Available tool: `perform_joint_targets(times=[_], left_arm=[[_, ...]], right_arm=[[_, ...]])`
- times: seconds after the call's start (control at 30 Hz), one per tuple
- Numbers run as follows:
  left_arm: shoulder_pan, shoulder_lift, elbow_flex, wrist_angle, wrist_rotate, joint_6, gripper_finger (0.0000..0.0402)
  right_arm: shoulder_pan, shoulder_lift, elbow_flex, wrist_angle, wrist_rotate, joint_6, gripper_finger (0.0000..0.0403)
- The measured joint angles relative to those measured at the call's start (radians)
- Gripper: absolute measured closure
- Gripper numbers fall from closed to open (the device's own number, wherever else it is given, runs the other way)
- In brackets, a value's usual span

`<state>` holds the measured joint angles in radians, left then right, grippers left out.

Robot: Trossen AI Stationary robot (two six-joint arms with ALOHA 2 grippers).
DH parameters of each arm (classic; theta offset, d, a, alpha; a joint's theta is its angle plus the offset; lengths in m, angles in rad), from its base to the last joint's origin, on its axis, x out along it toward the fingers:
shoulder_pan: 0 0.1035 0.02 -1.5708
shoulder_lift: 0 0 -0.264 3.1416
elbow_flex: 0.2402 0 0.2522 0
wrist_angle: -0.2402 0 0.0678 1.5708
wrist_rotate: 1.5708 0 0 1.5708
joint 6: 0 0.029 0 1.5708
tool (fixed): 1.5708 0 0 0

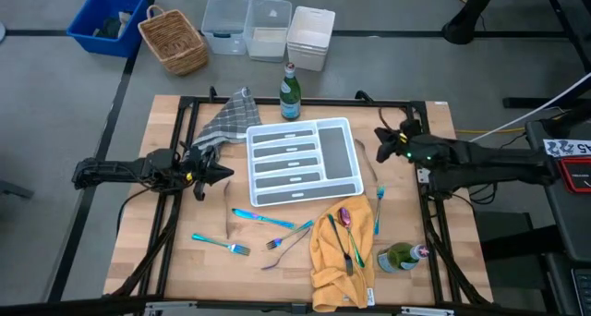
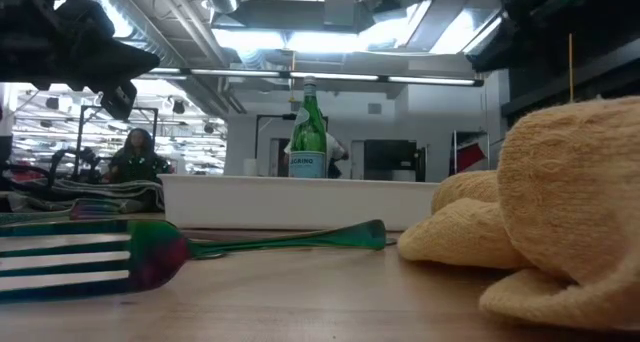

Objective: Sort silverware
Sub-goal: Put the fork in the silverware tray

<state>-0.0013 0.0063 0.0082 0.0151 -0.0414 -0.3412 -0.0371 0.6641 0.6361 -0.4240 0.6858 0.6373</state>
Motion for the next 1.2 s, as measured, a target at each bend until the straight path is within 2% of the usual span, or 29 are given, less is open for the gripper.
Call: perform_joint_targets(times=[0.17,0.3,0.47,0.67,0.93,1.2], left_arm=[[0.000,0.000,0.000,0.000,0.000,0.000,0.0402],[0.000,0.000,0.000,0.000,-0.001,0.000,0.0402],[0.000,0.000,0.000,0.000,-0.002,0.000,0.0402],[0.000,0.000,0.000,0.000,-0.002,0.000,0.0402],[0.000,0.000,0.000,0.000,-0.002,0.000,0.0402],[0.000,0.000,0.000,0.000,-0.003,0.000,0.0402]], right_arm=[[-0.113,0.077,0.000,0.001,-0.079,0.027,0.0290],[-0.214,0.146,0.000,-0.020,-0.172,0.029,0.0262],[-0.321,0.259,0.000,-0.076,-0.327,0.034,0.0257],[-0.406,0.405,0.000,-0.094,-0.441,0.038,0.0256],[-0.444,0.596,0.000,-0.111,-0.518,0.038,0.0256],[-0.441,0.720,0.000,-0.097,-0.522,0.038,0.0256]])
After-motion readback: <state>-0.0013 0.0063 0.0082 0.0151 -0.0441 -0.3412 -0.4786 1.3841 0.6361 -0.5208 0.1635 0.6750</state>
